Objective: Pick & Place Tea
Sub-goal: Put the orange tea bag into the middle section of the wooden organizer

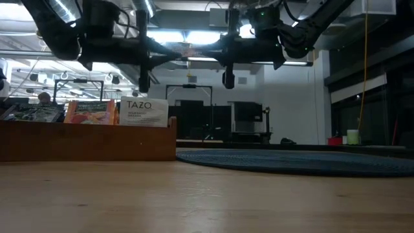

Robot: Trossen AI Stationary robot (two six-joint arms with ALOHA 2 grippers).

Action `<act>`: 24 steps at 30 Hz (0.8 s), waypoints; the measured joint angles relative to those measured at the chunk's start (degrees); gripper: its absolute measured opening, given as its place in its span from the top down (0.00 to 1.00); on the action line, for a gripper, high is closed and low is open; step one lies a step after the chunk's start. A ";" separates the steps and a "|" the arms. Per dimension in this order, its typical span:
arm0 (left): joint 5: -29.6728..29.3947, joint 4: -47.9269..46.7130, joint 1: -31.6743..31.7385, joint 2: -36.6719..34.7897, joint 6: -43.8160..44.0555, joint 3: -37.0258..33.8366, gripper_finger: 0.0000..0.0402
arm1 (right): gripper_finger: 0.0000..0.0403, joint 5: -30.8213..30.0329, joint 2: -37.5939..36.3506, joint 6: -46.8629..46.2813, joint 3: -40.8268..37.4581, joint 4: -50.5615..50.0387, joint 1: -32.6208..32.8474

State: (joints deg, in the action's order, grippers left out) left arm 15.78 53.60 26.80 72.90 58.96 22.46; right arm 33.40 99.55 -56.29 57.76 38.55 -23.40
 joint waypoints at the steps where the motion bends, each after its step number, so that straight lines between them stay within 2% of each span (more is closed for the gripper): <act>1: 0.68 -1.23 0.19 0.00 0.30 0.00 0.98 | 0.99 0.96 0.00 0.04 0.00 -1.10 0.00; 12: 7.19 -3.34 0.46 0.02 2.28 -0.04 0.78 | 0.99 11.59 -0.02 6.07 0.02 -15.47 0.99; 19: 11.51 -3.96 -0.12 0.02 2.35 0.33 0.69 | 1.00 13.50 -0.02 7.36 0.00 -17.21 2.94; 22: 14.05 -8.82 -0.82 0.02 1.06 2.96 0.67 | 1.00 13.96 -0.02 7.34 0.00 -17.30 3.51; 24: 15.72 -15.38 -1.11 0.03 -1.14 5.54 0.67 | 1.00 14.41 -0.02 7.35 0.00 -17.26 3.80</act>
State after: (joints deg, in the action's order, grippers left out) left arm 31.51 38.22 25.69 72.93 57.82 28.00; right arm 47.81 99.53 -48.94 57.76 21.29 -19.60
